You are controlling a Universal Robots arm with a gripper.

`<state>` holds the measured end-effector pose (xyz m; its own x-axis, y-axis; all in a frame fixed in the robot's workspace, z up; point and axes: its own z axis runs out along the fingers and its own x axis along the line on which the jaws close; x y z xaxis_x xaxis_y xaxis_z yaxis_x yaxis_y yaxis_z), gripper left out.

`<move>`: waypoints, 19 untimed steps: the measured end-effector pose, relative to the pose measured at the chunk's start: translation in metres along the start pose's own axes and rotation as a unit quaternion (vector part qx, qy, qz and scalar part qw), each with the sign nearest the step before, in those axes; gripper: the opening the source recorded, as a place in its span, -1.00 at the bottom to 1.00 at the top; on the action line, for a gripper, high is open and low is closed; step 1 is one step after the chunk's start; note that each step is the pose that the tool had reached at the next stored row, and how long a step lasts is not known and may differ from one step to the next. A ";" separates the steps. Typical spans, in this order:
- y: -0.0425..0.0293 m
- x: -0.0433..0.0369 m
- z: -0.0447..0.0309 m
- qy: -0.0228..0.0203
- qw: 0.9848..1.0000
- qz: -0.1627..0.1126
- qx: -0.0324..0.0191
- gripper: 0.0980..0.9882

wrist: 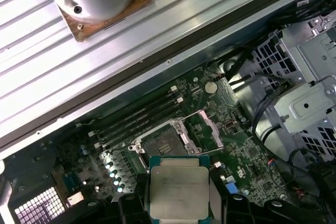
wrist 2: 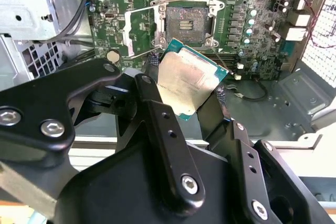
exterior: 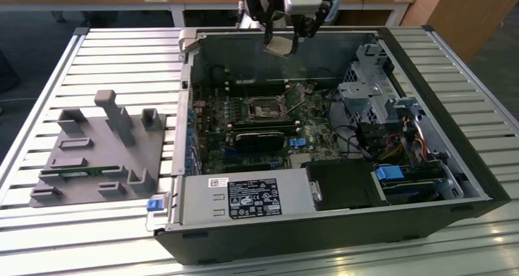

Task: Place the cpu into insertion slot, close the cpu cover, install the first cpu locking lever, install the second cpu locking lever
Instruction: 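Place the cpu into insertion slot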

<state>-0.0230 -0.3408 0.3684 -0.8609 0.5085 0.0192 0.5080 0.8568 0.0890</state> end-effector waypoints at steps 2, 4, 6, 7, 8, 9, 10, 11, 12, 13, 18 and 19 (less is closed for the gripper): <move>0.0000 0.0000 0.0000 -0.001 1.000 0.006 0.000 0.00; 0.0000 0.0000 0.0000 -0.001 1.000 0.011 0.000 0.00; 0.0000 0.0000 0.0000 -0.001 1.000 0.016 0.000 0.00; 0.0000 0.0000 0.0001 -0.002 1.000 0.019 0.000 0.00; 0.0000 0.0000 0.0001 -0.002 1.000 0.022 0.000 0.00; 0.0000 0.0000 0.0001 -0.002 1.000 0.025 0.000 0.00; 0.0000 0.0000 0.0001 -0.003 1.000 0.028 0.000 0.00; 0.0000 0.0000 0.0001 -0.003 1.000 0.031 -0.001 0.00; 0.0000 0.0000 0.0001 -0.003 0.999 0.033 -0.001 0.00; 0.0000 0.0000 0.0001 -0.003 0.999 0.036 -0.001 0.00; 0.0000 0.0000 0.0002 -0.005 0.999 0.051 -0.001 0.00; 0.0000 0.0000 0.0002 -0.005 0.999 0.054 -0.001 0.00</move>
<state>-0.0230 -0.3408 0.3682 -0.8012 0.5981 0.0190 0.5972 0.7972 0.0887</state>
